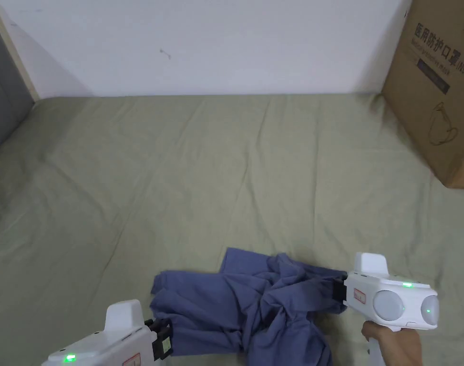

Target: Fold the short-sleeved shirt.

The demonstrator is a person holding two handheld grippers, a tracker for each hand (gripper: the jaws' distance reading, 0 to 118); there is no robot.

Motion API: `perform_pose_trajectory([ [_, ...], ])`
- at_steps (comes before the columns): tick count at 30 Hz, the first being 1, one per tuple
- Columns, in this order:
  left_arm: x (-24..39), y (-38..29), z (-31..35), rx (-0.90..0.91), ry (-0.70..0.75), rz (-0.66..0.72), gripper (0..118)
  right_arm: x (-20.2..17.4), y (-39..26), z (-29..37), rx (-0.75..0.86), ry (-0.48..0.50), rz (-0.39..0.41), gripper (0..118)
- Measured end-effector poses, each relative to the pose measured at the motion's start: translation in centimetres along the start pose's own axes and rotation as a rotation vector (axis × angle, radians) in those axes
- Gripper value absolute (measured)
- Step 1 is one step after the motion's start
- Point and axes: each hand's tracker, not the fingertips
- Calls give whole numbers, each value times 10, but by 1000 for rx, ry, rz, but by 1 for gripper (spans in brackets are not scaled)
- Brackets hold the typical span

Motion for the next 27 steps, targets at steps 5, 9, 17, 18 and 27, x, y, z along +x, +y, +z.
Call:
perform_pose_trajectory([
  [5, 0, 23, 8, 46, -47, 43, 0, -6, 34, 85, 152, 35, 53, 3],
  [9, 5, 66, 24, 127, -72, 40, 0, 13, 63, 109, 245, 22, 85, 3],
  [17, 5, 190, 51, 311, -50, 0, 0, 36, 139, 158, 409, -11, 89, 3],
  [18, 5, 207, 56, 336, -35, -5, 0, 38, 150, 161, 432, -15, 90, 3],
  [27, 18, 341, 81, 475, 73, -69, 0, 34, 237, 179, 576, -114, 133, 3],
])
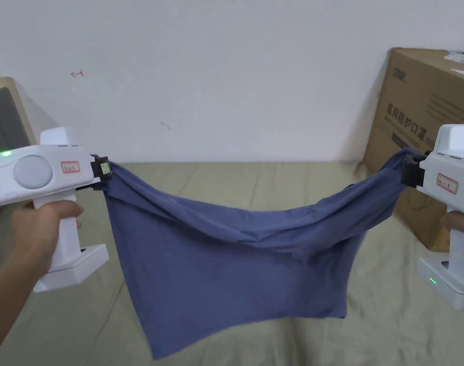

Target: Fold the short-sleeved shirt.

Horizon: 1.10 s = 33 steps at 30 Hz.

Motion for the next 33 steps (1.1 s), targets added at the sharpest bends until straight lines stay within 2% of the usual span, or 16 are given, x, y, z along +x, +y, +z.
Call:
perform_pose_trajectory([
  [3, 2, 32, -11, 32, 42, -54, 0, 1, 18, -13, 32, -29, -2, 3],
  [6, 3, 56, -18, 62, 53, -41, 0, 2, 34, -29, 64, -71, 11, 3],
  [9, 5, 74, -35, 94, 89, -78, 0, 5, 44, -45, 68, -69, -34, 3],
  [16, 0, 80, -82, 92, 176, -151, 0, -9, 33, -83, 72, -101, -11, 3],
  [18, 1, 69, -86, 78, 177, -164, 0, -19, 21, -95, 63, -96, 13, 3],
  [22, -9, 40, -106, 57, 186, -177, 0, -27, -12, -117, 35, -105, -1, 3],
  [25, -18, 9, -118, 35, 196, -182, 0, -35, -42, -129, -4, -110, 22, 3],
  [30, -44, -55, -127, -53, 207, -173, 0, -51, -97, -119, -109, -88, 32, 3],
  [33, -57, -93, -115, -110, 200, -136, 0, -54, -132, -101, -164, -76, 8, 3],
])
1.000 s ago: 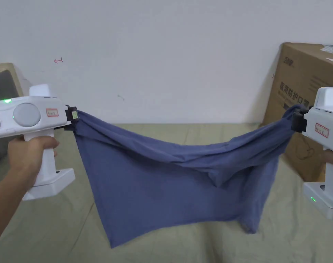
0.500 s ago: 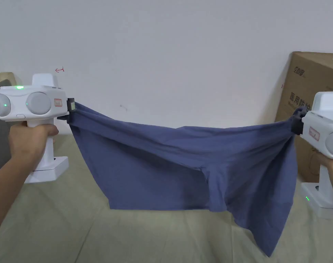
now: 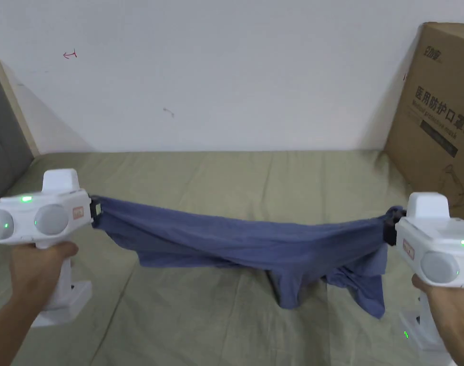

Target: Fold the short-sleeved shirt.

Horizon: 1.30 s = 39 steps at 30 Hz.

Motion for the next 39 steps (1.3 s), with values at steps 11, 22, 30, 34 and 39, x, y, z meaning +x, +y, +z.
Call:
perform_pose_trajectory([
  [11, -45, -144, 77, -113, -1, 37, 0, 5, -105, 91, -125, 28, -16, 3],
  [22, -76, -230, 184, -149, 14, 34, 0, 20, -180, 180, -162, 35, -38, 3],
  [30, -97, -285, 210, -262, 61, 71, 0, 27, -240, 212, -312, 29, -45, 3],
  [34, -95, -313, 202, -353, 98, 12, 0, 20, -260, 211, -461, 22, -34, 3],
  [39, -94, -329, 183, -452, 101, -17, 0, 14, -265, 204, -580, 29, -53, 3],
])
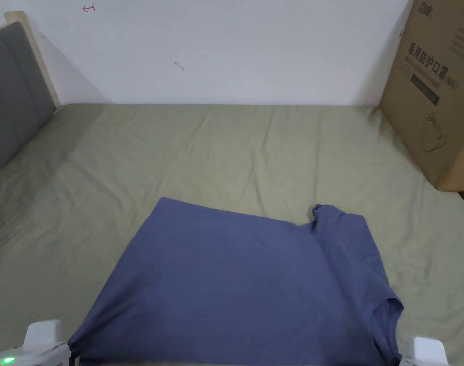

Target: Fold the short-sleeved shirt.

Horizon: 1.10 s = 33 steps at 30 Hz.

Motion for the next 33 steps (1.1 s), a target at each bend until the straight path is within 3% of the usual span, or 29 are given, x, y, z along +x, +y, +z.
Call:
perform_pose_trajectory([
  [3, 12, 8, 17, -22, 0, 22, 4, 2, 3, -1, 10, 15, -23, 4],
  [4, 13, 11, 19, -23, -3, 25, 15, 1, 6, 4, 24, 15, -30, 6],
  [7, 21, 24, 38, 9, -74, 75, 84, 0, 23, 30, 108, 21, -18, 46],
  [8, 24, 31, 45, 35, -96, 90, 106, -1, 31, 37, 134, 32, -6, 69],
  [9, 23, 36, 47, 73, -107, 100, 111, -3, 42, 48, 175, 46, 6, 78],
  [17, 63, 99, 117, 472, -165, 20, 110, -22, 98, 117, 569, 42, 45, 79],
  [25, 99, 122, 174, 785, -173, 21, 106, -43, 117, 153, 809, -33, 85, 78],
  [28, 103, 118, 178, 822, -205, 19, 77, -52, 116, 158, 847, -56, 108, 61],
  [30, 107, 117, 177, 833, -222, 18, 27, -56, 115, 160, 864, -58, 113, 20],
  [31, 108, 117, 176, 828, -222, 13, 9, -58, 114, 161, 873, -64, 111, 1],
  [32, 110, 117, 175, 821, -228, 1, 0, -59, 114, 160, 877, -67, 113, 1],
  [33, 112, 119, 174, 808, -233, -13, 0, -59, 114, 159, 880, -59, 122, 0],
])
